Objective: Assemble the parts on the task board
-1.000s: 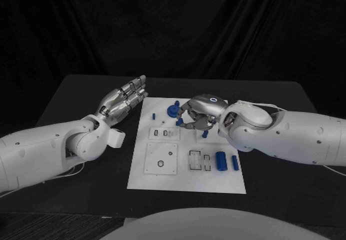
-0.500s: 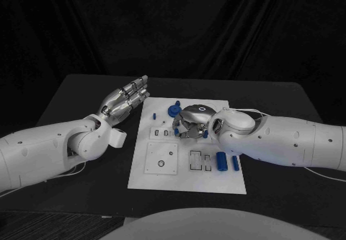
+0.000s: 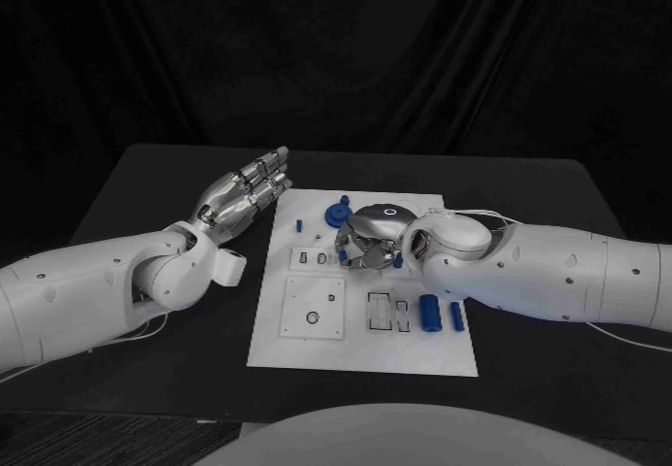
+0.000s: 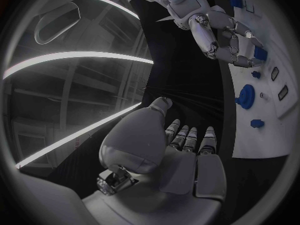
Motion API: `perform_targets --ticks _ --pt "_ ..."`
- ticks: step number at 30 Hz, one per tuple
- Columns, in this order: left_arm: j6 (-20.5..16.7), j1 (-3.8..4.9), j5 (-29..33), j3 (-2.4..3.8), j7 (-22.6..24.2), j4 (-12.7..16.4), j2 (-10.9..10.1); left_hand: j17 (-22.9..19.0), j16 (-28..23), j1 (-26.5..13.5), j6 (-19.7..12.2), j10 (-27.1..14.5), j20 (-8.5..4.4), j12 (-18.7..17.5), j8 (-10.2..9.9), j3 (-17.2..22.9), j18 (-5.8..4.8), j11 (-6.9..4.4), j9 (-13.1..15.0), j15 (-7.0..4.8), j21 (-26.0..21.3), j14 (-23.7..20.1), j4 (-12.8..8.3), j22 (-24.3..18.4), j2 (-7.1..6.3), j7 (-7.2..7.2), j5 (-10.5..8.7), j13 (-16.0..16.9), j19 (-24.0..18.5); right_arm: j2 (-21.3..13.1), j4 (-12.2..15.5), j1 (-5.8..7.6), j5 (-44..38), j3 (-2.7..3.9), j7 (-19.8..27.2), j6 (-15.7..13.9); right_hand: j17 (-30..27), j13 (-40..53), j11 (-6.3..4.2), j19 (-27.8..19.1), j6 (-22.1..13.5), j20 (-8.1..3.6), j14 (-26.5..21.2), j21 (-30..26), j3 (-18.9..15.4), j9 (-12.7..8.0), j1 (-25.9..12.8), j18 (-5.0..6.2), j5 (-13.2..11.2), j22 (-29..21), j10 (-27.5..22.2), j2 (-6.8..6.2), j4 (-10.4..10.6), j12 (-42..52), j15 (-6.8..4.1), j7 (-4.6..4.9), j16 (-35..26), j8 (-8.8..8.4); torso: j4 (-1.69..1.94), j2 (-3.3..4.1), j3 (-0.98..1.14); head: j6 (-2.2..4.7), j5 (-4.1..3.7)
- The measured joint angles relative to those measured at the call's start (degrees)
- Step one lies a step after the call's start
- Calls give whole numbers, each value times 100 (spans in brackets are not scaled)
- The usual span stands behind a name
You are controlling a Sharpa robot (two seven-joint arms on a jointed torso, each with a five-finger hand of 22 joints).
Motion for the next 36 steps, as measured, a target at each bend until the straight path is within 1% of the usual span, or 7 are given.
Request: perform_targets --ticks 2,6,11,18,28,32,36 --pt "5 0 0 0 -2 -7 11 0 0 0 0 0 0 0 0 11 0 0 0 0 0 0 -11 0 0 0 0 0 0 9 -8 0 -1 0 -2 19 -24 0 11 -12 -39 12 -2 -22 30 22 0 0 -26 0 -11 0 15 -13 10 39 -27 -96 -1 -4 1 0 -8" --pt "18 0 0 -1 -7 -14 23 1 0 0 0 0 22 0 0 11 0 0 0 0 0 0 -11 -1 0 0 0 0 22 25 -27 0 -3 -2 -9 55 -46 0 11 -13 -99 12 -2 -43 42 732 0 0 -93 0 -11 0 7 -13 10 51 -28 -246 2 -11 8 0 -19" --pt "30 0 0 -1 -13 -25 32 1 0 0 0 -1 22 0 0 11 0 -1 0 0 0 0 -11 -4 0 0 0 0 22 50 -54 0 -5 -3 -16 98 -94 0 31 -33 -281 33 -2 -96 86 951 -53 0 -273 -1 -31 -50 23 -30 10 49 -65 -487 -2 -14 8 0 -6" --pt "50 0 0 0 -21 -31 38 -3 0 0 0 -1 22 0 0 11 1 -1 0 0 0 0 -11 -5 0 0 0 0 22 66 -95 -9 -10 -20 -41 195 -147 0 11 -33 -745 32 -2 -156 101 494 -137 0 -678 -1 -51 -133 7 -65 10 21 -88 -1037 -12 -14 3 0 9" --pt "68 0 0 0 -36 -44 44 -4 0 0 0 -2 22 0 0 10 1 -2 0 0 0 0 -11 -4 0 0 0 0 22 58 -103 -9 -13 -20 -56 243 -212 -11 -34 -53 -2094 12 -2 -228 -103 -461 -197 0 -1192 -2 -95 -194 97 -107 10 -101 -111 -1190 -4 -10 3 0 -10" --pt "70 0 0 0 -40 -47 44 -3 0 -17 0 -18 42 0 0 24 0 13 0 0 0 0 -24 -4 17 0 0 0 1 13 -90 -9 -14 -20 -46 220 -274 -144 -103 -73 -3068 -8 2 -307 -404 -1177 -306 0 -1645 -2 -164 -403 516 -214 -29 -180 -151 -1232 -5 -10 3 0 -1" --pt "70 -1 0 0 -42 -47 38 -3 0 -23 0 -24 42 0 0 27 0 19 0 0 0 0 -27 -4 23 0 0 0 1 -78 -39 -9 -15 -20 -17 115 -318 -163 -125 -75 -3344 -33 -6 -355 -615 -1451 -183 0 -1759 -2 -142 -677 943 -214 -37 -216 -177 -1259 -9 -11 2 0 32"
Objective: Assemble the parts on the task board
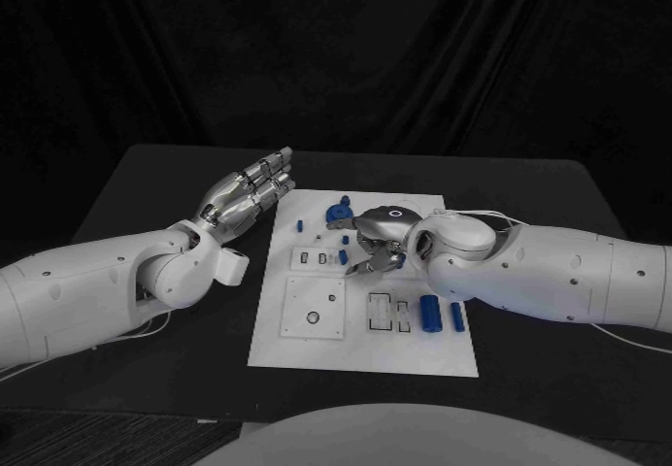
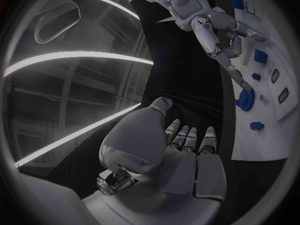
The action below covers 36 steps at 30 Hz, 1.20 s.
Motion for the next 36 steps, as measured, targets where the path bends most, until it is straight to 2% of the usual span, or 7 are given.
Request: perform_targets --ticks 7,16,18,23,26,30,36 --pt "15 0 0 0 -27 6 -71 1 0 -53 176 21 0 46 33 23 0 21 22 0 0 0 -23 0 -53 176 -23 11 0 -291 334 161 -1 -7 102 -467 8 -124 -7 -7 311 -7 0 -38 -29 22 -247 1 0 0 -76 191 29 -124 0 62 -22 30 -2 1 0 0 24" --pt "-70 4 0 1 -48 119 -221 2 0 -104 263 66 0 165 55 46 1 66 30 1 0 1 -82 1 -125 207 -213 33 0 -1158 1122 903 -1 4 331 -1314 -152 -379 38 -25 1100 11 -24 -191 11 174 -459 93 -22 0 -242 406 -11 -358 24 94 -157 207 -5 0 6 0 -13" --pt "-152 20 0 1 -47 178 -272 3 0 -76 289 173 0 433 55 33 1 172 30 69 0 16 -79 1 -196 96 -448 72 0 -1367 1239 1045 -1 5 345 -1366 -220 -464 72 -62 1795 20 -50 -268 28 349 -452 94 -22 0 -304 525 -28 -445 50 139 -224 398 -7 0 7 0 -5" --pt "-532 251 0 -1 -52 269 -351 134 309 -102 372 687 274 1639 55 -268 -1 543 42 482 132 297 519 109 -392 143 -2074 235 253 -1743 1358 1223 95 -6 355 -1392 -448 -710 156 -124 2432 69 -110 -524 27 420 -428 94 -22 4 -442 678 -28 -677 110 259 -430 546 -15 -1 10 2 -3" --pt "-789 378 -7 7 -83 312 -352 473 1387 -286 464 1213 422 2725 55 -683 0 859 51 752 484 1341 1013 297 -575 236 -2760 428 864 -1860 1342 1249 229 -17 376 -1384 -476 -761 167 -142 2512 87 -134 -570 27 404 -396 93 -22 4 -454 709 -28 -699 134 278 -452 550 -22 -3 10 41 -19" --pt "-1173 508 -238 4 -266 315 -353 881 2774 -467 522 1928 446 3622 55 -972 -208 1092 52 976 1494 2676 1075 785 -559 359 -2950 745 2677 -1938 1232 1254 442 -22 424 -1329 -533 -829 207 -163 2550 108 -152 -616 27 382 -352 93 -22 4 -493 752 -28 -777 152 317 -509 550 -29 -19 10 82 -39" --pt "-1300 710 -1143 2 -1231 241 -316 1535 4845 -185 1733 3491 240 5027 371 -1097 96 556 173 429 2366 4059 1063 1136 -432 666 -2365 1468 4413 -1929 944 1246 627 -26 549 -1206 -546 -883 207 -163 2730 107 -155 -653 27 342 -247 93 -22 3 -494 857 -28 -799 155 310 -526 550 -77 -76 36 65 -19"
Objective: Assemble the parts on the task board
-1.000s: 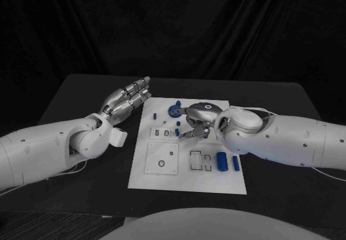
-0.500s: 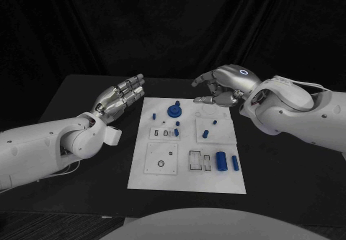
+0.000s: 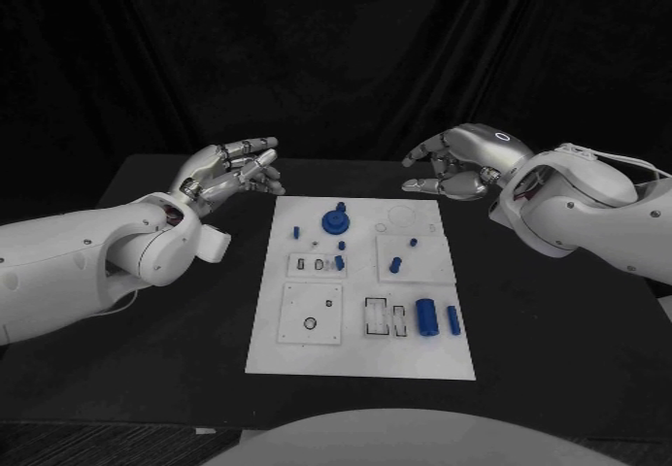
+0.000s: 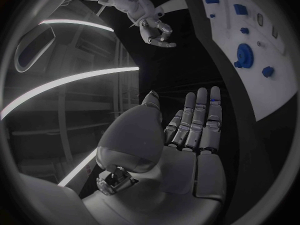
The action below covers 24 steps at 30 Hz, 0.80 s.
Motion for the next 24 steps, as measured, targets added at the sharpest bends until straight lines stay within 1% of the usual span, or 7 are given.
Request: perform_targets --ticks 5,8,9,12,15,19,24 --pt "262 131 -716 -1 -1189 31 88 612 1216 -123 1364 795 -277 834 489 -215 -3 -335 141 -317 517 618 2 266 123 189 -134 714 728 14 -207 -33 61 0 94 112 -23 -48 0 -20 134 20 0 0 0 -29 63 0 48 0 0 63 0 -45 0 11 -7 0 -92 -88 68 -46 -4" --pt "535 273 -1063 -3 -1964 48 181 1888 2494 -205 1622 2240 -451 2178 669 -361 -4 -423 136 -434 1275 1097 -17 766 205 183 -201 3208 1099 14 -294 -78 66 0 138 187 -31 -65 0 -20 231 20 0 -33 0 -52 106 0 103 -1 0 106 0 -45 0 9 -32 0 -146 -142 118 -63 27" --pt "622 320 -1151 -3 -2191 52 210 3042 3061 -248 1665 2975 -499 2638 724 -391 -4 -442 130 -453 1634 1793 3 1024 248 163 -217 4311 1148 16 -317 -96 66 0 151 211 -36 -82 0 -20 307 20 0 -34 0 -58 125 0 140 -1 0 124 0 -45 0 17 -32 0 -166 -162 141 -64 53" --pt "894 476 -1439 -2 -2892 64 311 5467 3949 -411 1837 4156 -590 3132 939 -531 -116 -339 196 -481 3180 3563 -24 2554 361 110 -402 5699 1458 39 -383 -163 65 0 193 282 -36 -97 0 -20 413 20 0 -66 0 -65 137 0 164 -1 0 136 0 -45 0 11 -31 0 -229 -224 216 -66 115" --pt "1167 621 -1800 1 -3497 57 455 5919 4124 -585 1936 4800 -668 3529 1268 -623 -384 -540 435 -524 4818 4270 -24 4498 418 46 -630 5940 1883 61 -434 -241 56 -3 243 331 -36 -125 -4 -20 392 20 0 -66 0 -120 196 -1 237 -1 5 137 0 -76 0 -36 -31 -43 -280 -281 286 -67 147" --pt "1528 744 -2280 8 -4172 -2 671 5955 4124 -870 2197 4837 -685 3543 1806 -734 -550 -647 865 -628 5811 4364 -25 6066 473 -112 -959 5941 2806 112 -498 -318 35 -3 314 364 -36 -129 -33 -20 361 20 0 -66 0 -152 206 -1 272 -1 33 127 0 -76 0 -67 -53 -78 -331 -339 361 -68 180" --pt "1992 797 -2670 2 -4914 -136 945 5955 4124 -1262 2228 4831 -707 3543 2263 -794 -637 -716 1392 -699 6087 4351 5 6349 507 -186 -1242 5936 3176 165 -531 -362 7 -5 407 367 -35 -140 -33 -20 342 20 0 -66 0 -177 206 -1 329 -2 34 127 0 -76 0 -86 -53 -117 -370 -392 441 -68 211"
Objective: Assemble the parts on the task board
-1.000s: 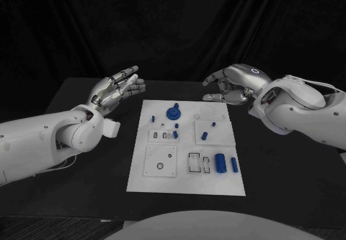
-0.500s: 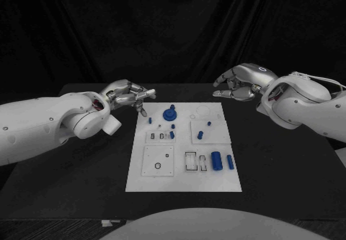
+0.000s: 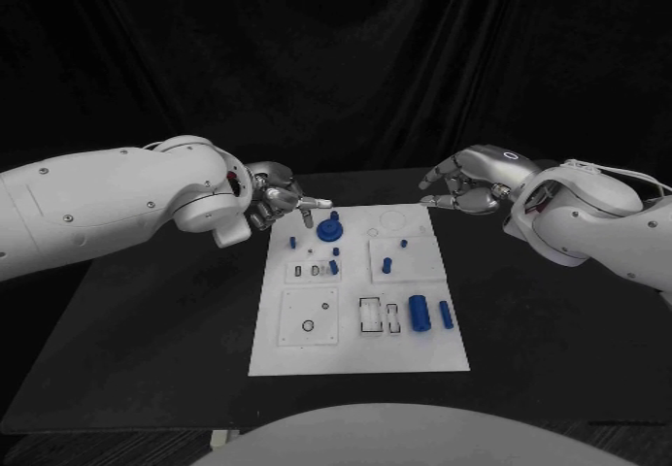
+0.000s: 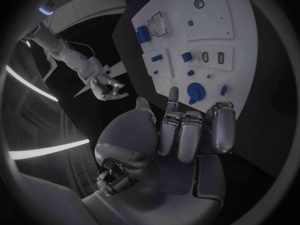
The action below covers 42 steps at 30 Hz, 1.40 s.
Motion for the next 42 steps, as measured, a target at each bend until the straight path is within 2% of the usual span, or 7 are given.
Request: perform_targets --ticks 3,7,11,14,22,33,42 --pt "312 16 -160 0 -451 -126 199 0 0 -131 -37 -5 -41 0 270 0 0 -54 388 -60 23 2 0 3 1 -46 -54 -3 68 9 -3 -19 -14 1 58 -9 10 0 -13 0 0 0 0 0 0 -3 0 0 24 0 13 0 0 0 0 0 0 -16 -32 -36 52 0 39" --pt "646 23 -287 0 -957 -303 449 -1 0 -145 1 -4 -128 0 576 108 1 -163 901 -153 46 -7 -103 3 -6 -145 -31 1 169 9 -6 -63 -29 3 123 -28 35 0 -21 21 0 -21 21 0 0 -15 0 0 86 0 21 0 0 0 -21 0 0 -16 -82 -70 104 0 104" --pt "867 24 -366 0 -1254 -428 613 -1 -1 -167 -30 10 -168 -1 634 201 2 -191 1166 -183 68 -18 -150 3 -29 -176 -16 1 252 29 -22 -112 -38 3 181 -70 54 0 -21 21 0 -21 21 0 0 -26 0 0 143 -1 21 0 0 0 -21 0 1 -44 -140 -93 159 0 191" --pt "968 26 -408 2 -1366 -522 719 -1 -1 -197 -50 -10 -188 -1 650 225 2 -211 1253 -205 68 4 -126 3 -59 -196 -16 0 272 38 -26 -151 -44 3 220 -112 70 9 -41 21 0 -21 21 0 0 -26 0 0 165 -1 41 0 0 0 -21 0 33 -44 -177 -98 185 0 238" --pt "1037 -3 -466 1 -1506 -675 909 -1 -4 -197 -52 -10 -188 -1 509 319 3 -211 1324 -233 68 -8 -174 2 -59 -198 69 0 272 16 12 -209 -55 1 298 -283 137 32 -61 42 0 -42 42 70 0 -47 0 0 247 -1 61 0 0 4 -42 0 81 -68 -221 -92 214 -1 299" --pt "834 -338 -492 -2 -1566 -825 1056 -2 -4 -197 -93 -11 -189 -1 367 390 3 -211 1388 -233 68 -8 -214 2 -60 -195 96 0 272 -86 126 -224 -64 3 343 -499 155 32 -61 63 0 -63 42 95 0 -54 -1 0 290 -2 61 0 0 27 -42 0 95 -73 -270 -82 258 1 400" --pt "666 -541 -500 -2 -1581 -938 1143 -3 -4 -183 -93 -11 -188 -2 272 494 4 -210 1457 -233 46 -8 -318 1 -73 -195 184 0 271 -113 149 -234 -67 3 346 -545 154 31 -61 63 0 -63 42 95 0 -54 -1 -1 293 -2 61 0 0 27 -42 0 95 -73 -264 -62 285 2 424"
